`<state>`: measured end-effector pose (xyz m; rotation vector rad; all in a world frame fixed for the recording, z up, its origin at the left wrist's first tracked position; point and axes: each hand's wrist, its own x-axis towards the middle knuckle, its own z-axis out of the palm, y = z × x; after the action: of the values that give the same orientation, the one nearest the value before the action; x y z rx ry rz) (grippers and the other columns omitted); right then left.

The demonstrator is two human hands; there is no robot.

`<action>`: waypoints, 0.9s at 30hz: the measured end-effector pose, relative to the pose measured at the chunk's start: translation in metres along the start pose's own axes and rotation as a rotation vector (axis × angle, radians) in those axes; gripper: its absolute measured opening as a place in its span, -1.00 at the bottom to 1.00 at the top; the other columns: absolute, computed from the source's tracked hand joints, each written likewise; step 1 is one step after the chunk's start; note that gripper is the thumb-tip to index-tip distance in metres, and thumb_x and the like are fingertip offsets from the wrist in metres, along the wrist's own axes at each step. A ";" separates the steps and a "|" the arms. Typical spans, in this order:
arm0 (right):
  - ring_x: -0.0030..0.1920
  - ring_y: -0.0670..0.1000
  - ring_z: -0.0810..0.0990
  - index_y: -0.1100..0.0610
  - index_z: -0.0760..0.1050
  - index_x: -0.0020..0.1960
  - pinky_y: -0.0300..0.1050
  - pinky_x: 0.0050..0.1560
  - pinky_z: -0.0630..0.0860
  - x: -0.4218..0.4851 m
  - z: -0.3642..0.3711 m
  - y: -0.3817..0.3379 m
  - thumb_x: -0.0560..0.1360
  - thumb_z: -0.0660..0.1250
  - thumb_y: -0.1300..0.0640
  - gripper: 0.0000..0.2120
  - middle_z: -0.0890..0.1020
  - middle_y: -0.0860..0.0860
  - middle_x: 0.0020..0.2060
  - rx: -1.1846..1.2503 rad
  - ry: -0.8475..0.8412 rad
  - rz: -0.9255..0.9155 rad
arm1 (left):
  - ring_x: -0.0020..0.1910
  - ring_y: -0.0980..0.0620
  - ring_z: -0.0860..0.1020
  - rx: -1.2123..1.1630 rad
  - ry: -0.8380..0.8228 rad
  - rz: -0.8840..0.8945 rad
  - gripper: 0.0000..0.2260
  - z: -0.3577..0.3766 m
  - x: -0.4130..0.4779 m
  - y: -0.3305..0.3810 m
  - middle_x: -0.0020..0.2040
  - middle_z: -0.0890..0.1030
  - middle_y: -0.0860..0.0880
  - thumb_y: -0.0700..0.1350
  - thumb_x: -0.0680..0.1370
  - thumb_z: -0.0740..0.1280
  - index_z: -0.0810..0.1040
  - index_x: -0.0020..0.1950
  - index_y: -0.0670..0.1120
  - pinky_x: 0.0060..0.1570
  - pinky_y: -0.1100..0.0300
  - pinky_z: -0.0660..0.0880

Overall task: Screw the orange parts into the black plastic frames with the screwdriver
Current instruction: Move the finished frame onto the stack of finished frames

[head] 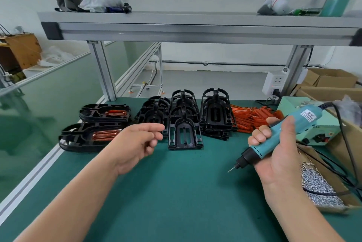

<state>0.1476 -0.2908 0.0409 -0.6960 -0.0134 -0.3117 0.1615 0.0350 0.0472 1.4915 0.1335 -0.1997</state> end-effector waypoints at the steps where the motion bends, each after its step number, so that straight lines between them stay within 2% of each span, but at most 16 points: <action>1: -0.33 -0.08 0.42 0.05 0.55 0.01 -0.23 -0.29 0.47 0.000 0.000 0.000 0.57 0.41 -0.27 -0.63 0.41 -0.05 -0.30 0.001 0.003 0.001 | -0.31 0.11 0.48 -0.020 -0.058 -0.021 -0.69 0.011 -0.001 -0.003 -0.10 0.65 -0.10 -0.36 0.66 0.18 0.67 0.23 -0.17 -0.39 0.29 0.41; 3: -0.33 -0.08 0.42 0.05 0.55 0.00 -0.23 -0.30 0.48 0.001 -0.001 0.000 0.60 0.39 -0.25 -0.64 0.41 -0.05 -0.31 0.005 0.009 0.003 | -0.37 0.12 0.44 0.139 -0.071 0.002 -0.78 0.028 0.000 -0.012 -0.17 0.65 -0.04 -0.24 0.67 0.25 0.69 0.15 -0.11 -0.43 0.29 0.36; 5: -0.33 -0.08 0.42 0.06 0.54 0.00 -0.23 -0.30 0.48 0.001 -0.001 0.001 0.62 0.37 -0.24 -0.65 0.41 -0.05 -0.31 0.010 0.007 0.002 | -0.44 0.12 0.37 0.427 0.033 0.076 -0.84 0.038 0.006 -0.021 -0.29 0.61 0.02 -0.05 0.65 0.31 0.68 -0.01 -0.01 -0.45 0.26 0.34; 8: -0.34 -0.08 0.42 0.06 0.54 0.01 -0.23 -0.31 0.48 0.001 0.000 0.001 0.63 0.36 -0.23 -0.66 0.42 -0.04 -0.31 0.014 -0.007 0.001 | -0.50 0.14 0.40 0.708 0.207 0.148 -0.84 0.040 0.017 -0.030 -0.28 0.64 0.00 0.10 0.62 0.33 0.63 -0.09 0.09 -0.49 0.22 0.38; 12: -0.34 -0.08 0.43 0.07 0.54 0.01 -0.22 -0.31 0.49 -0.001 0.000 0.002 0.61 0.38 -0.23 -0.65 0.42 -0.04 -0.31 0.014 -0.022 0.002 | -0.47 0.00 0.43 0.947 0.351 0.177 -0.60 0.036 0.027 -0.036 -0.41 0.53 0.04 0.28 0.57 0.30 0.52 -0.16 -0.05 -0.40 0.15 0.38; 16: -0.34 -0.07 0.44 0.07 0.56 0.01 -0.21 -0.31 0.49 -0.002 0.000 0.002 0.55 0.45 -0.25 -0.63 0.42 -0.04 -0.30 0.010 -0.043 0.008 | -0.36 -0.02 0.60 1.033 0.381 0.148 -0.54 0.039 0.028 -0.038 -0.32 0.65 -0.01 0.39 0.51 0.30 0.59 -0.16 0.00 -0.39 0.16 0.42; 19: -0.34 -0.07 0.44 0.06 0.57 0.00 -0.21 -0.31 0.50 -0.002 0.000 0.001 0.54 0.46 -0.25 -0.63 0.43 -0.04 -0.30 0.008 -0.045 0.007 | -0.52 0.03 0.42 0.951 0.330 0.117 -0.52 0.038 0.027 -0.036 -0.45 0.55 0.01 0.37 0.46 0.36 0.60 -0.17 -0.07 -0.40 0.16 0.38; 21: -0.34 -0.07 0.43 0.07 0.56 0.00 -0.21 -0.31 0.49 -0.002 -0.001 0.001 0.59 0.42 -0.23 -0.65 0.43 -0.04 -0.30 0.013 -0.034 0.008 | -0.55 0.05 0.30 0.886 0.261 0.063 -0.50 0.034 0.025 -0.034 -0.52 0.41 0.05 0.35 0.42 0.41 0.50 -0.29 -0.10 -0.42 0.16 0.30; 23: -0.34 -0.07 0.44 0.07 0.56 0.00 -0.21 -0.31 0.50 -0.001 -0.001 0.001 0.62 0.40 -0.22 -0.66 0.43 -0.04 -0.30 0.019 -0.025 0.012 | -0.50 0.02 0.25 0.865 0.175 0.023 -0.52 0.032 0.016 -0.031 -0.48 0.33 0.06 0.34 0.38 0.44 0.36 -0.34 -0.02 -0.37 0.14 0.24; 27: -0.34 -0.07 0.44 0.07 0.55 0.01 -0.20 -0.31 0.49 0.000 -0.001 0.001 0.64 0.38 -0.21 -0.67 0.43 -0.03 -0.30 0.021 -0.012 0.014 | -0.47 0.02 0.27 0.954 0.083 -0.010 -0.50 0.037 -0.009 -0.032 -0.43 0.35 0.02 0.39 0.34 0.41 0.35 -0.32 -0.01 -0.36 0.15 0.26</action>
<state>0.1475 -0.2909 0.0394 -0.6769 -0.0234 -0.2932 0.1446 -0.0036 0.0210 2.4504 0.1162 -0.2209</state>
